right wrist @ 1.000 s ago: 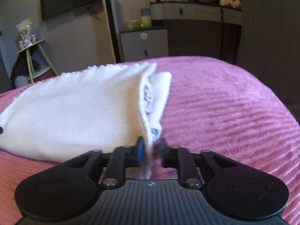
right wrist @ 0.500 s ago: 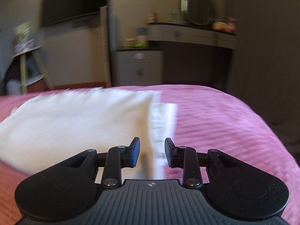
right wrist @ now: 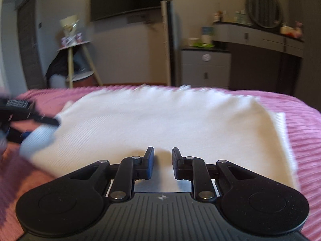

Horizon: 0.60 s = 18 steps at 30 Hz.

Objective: Fold small clothes

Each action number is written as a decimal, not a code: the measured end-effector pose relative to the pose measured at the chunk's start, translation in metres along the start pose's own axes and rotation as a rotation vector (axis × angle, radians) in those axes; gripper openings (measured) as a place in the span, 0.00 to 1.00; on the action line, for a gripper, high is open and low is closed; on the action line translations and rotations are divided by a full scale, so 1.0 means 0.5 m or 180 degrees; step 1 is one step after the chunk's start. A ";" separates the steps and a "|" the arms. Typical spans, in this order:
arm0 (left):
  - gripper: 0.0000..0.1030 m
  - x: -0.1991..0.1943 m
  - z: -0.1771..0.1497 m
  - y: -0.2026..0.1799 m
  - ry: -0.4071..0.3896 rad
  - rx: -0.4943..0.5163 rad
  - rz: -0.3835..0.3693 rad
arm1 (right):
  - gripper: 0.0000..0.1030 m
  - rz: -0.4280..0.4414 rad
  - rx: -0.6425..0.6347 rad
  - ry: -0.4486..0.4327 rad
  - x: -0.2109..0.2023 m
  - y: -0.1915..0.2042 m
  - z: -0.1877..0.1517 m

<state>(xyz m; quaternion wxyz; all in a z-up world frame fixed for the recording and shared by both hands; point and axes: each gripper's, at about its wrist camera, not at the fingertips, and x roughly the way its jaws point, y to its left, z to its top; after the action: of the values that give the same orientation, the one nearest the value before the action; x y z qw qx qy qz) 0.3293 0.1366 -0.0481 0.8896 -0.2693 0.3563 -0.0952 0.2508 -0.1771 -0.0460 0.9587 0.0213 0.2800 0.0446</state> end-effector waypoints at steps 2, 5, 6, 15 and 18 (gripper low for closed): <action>0.64 0.000 0.002 -0.005 0.0038 0.0057 -0.0037 | 0.18 -0.0039 -0.0027 0.0001 0.006 0.008 -0.006; 0.57 0.005 0.003 -0.004 0.0102 0.0067 -0.0171 | 0.19 -0.0093 -0.0106 -0.0013 0.013 0.020 -0.013; 0.57 0.011 0.002 -0.002 0.0129 0.0050 -0.0148 | 0.19 -0.0091 -0.0116 -0.0005 0.013 0.020 -0.012; 0.28 0.060 0.009 -0.009 0.0386 -0.0193 -0.0190 | 0.18 -0.0057 0.0005 0.0018 -0.001 0.016 -0.002; 0.33 0.068 0.009 -0.006 0.0391 -0.0228 -0.0187 | 0.16 0.0003 0.0076 -0.0142 -0.016 0.018 0.004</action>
<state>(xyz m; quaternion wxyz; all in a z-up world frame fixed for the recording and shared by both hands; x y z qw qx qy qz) 0.3573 0.1236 -0.0634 0.8527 -0.3049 0.4054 -0.1248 0.2447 -0.1687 -0.0394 0.9644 0.0337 0.2591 0.0412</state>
